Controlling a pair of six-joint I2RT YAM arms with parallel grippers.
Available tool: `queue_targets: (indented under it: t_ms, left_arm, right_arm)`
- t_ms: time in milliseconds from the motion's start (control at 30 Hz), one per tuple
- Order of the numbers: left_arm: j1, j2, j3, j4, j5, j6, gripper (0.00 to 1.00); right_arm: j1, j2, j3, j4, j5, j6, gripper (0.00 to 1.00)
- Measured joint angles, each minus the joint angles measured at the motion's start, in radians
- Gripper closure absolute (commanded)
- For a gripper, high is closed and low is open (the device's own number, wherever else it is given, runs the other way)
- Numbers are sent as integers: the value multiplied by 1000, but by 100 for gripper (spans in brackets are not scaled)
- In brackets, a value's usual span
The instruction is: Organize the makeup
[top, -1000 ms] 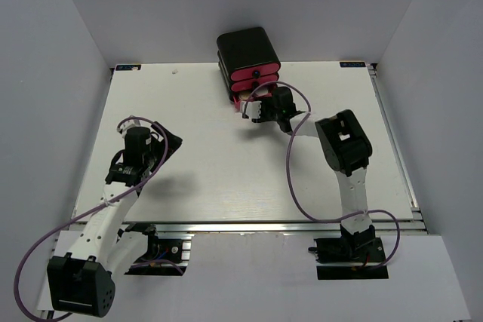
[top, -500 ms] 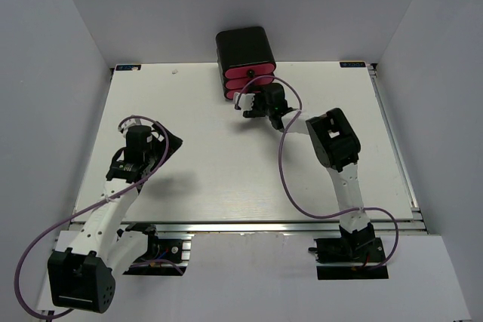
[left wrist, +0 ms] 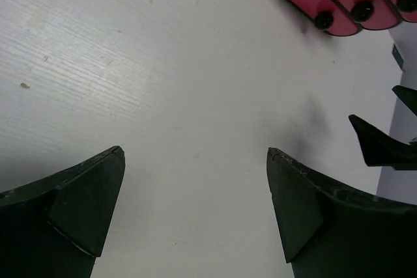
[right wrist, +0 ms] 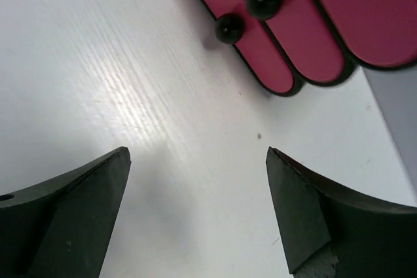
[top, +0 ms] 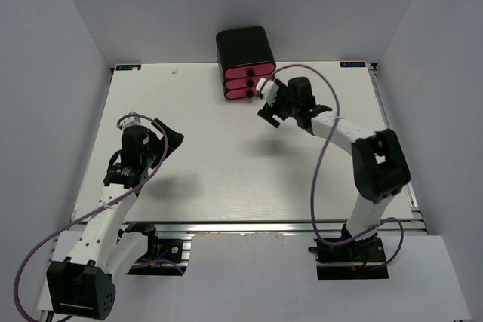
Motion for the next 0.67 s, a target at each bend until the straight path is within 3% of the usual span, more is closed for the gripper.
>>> queue_targets:
  t_ms: [133, 267, 400, 667]
  left_arm:
    - [0, -30, -2, 52, 51, 31, 2]
    - [0, -41, -2, 96, 100, 60, 2]
    - [0, -45, -2, 119, 140, 80, 2]
    - [0, -81, -1, 131, 193, 97, 2]
  right_arm:
    - [-35, -148, 75, -222, -86, 215, 11]
    - [-65, -312, 51, -330, -113, 354, 11]
    - [-72, -465, -15, -368, -14, 459, 11]
    - [-101, -591, -90, -476, 118, 549, 10]
